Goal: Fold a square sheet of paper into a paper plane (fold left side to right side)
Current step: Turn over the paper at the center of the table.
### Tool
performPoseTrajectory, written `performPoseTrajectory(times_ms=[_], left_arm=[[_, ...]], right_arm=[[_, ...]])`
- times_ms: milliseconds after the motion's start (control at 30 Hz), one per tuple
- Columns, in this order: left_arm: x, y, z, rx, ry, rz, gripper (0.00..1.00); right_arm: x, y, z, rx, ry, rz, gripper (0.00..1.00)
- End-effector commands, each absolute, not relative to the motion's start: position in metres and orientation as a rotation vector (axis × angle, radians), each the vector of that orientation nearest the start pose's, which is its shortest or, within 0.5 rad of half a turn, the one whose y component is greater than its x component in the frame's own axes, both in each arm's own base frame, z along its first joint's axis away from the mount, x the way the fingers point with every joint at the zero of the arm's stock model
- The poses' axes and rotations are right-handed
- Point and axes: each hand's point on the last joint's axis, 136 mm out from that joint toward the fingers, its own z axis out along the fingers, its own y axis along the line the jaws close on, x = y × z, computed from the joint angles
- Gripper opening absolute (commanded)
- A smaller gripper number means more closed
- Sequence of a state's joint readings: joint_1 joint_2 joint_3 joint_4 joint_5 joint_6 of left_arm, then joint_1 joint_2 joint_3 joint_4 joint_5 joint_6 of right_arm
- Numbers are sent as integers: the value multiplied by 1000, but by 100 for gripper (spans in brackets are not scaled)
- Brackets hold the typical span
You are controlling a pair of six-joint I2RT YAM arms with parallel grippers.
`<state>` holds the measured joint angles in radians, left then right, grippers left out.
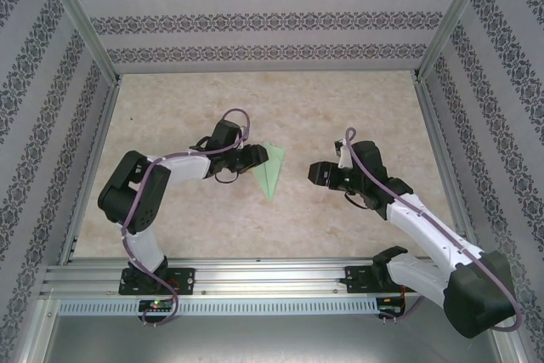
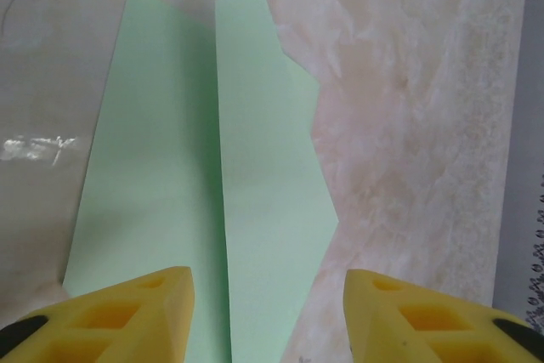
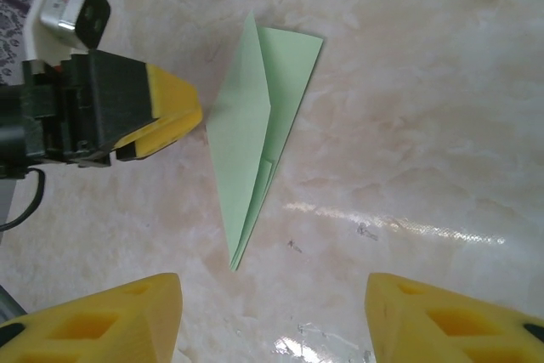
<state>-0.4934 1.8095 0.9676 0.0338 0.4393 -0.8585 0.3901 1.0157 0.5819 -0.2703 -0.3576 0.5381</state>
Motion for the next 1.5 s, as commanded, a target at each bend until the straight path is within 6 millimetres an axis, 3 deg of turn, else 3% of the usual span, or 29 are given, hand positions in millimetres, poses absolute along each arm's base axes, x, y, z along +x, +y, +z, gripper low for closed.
performPoseTrajectory(times_ms=[0, 433, 600, 833, 967, 1100, 1267, 1467], left_arm=[[377, -286, 66, -231, 2549, -1096, 50], [393, -313, 42, -209, 2593, -1162, 46], [393, -324, 39, -194, 2586, -1230, 32], [393, -329, 58, -156, 2536, -1286, 13], [392, -329, 89, -96, 2473, -1296, 5], [389, -324, 140, -35, 2365, -1303, 4], [381, -310, 222, -15, 2186, -1311, 4], [369, -300, 305, -26, 1992, -1394, 4]], right_arm=[[263, 173, 149, -7, 2321, 928, 60], [257, 161, 150, 19, 2318, 925, 61], [256, 163, 153, 15, 2306, 964, 65], [255, 166, 153, 10, 2296, 1010, 69], [259, 167, 159, 58, 2251, 1069, 77], [265, 168, 184, 109, 2119, 1154, 97], [265, 181, 219, 100, 1971, 1326, 98], [251, 218, 251, -64, 1881, 1508, 98]])
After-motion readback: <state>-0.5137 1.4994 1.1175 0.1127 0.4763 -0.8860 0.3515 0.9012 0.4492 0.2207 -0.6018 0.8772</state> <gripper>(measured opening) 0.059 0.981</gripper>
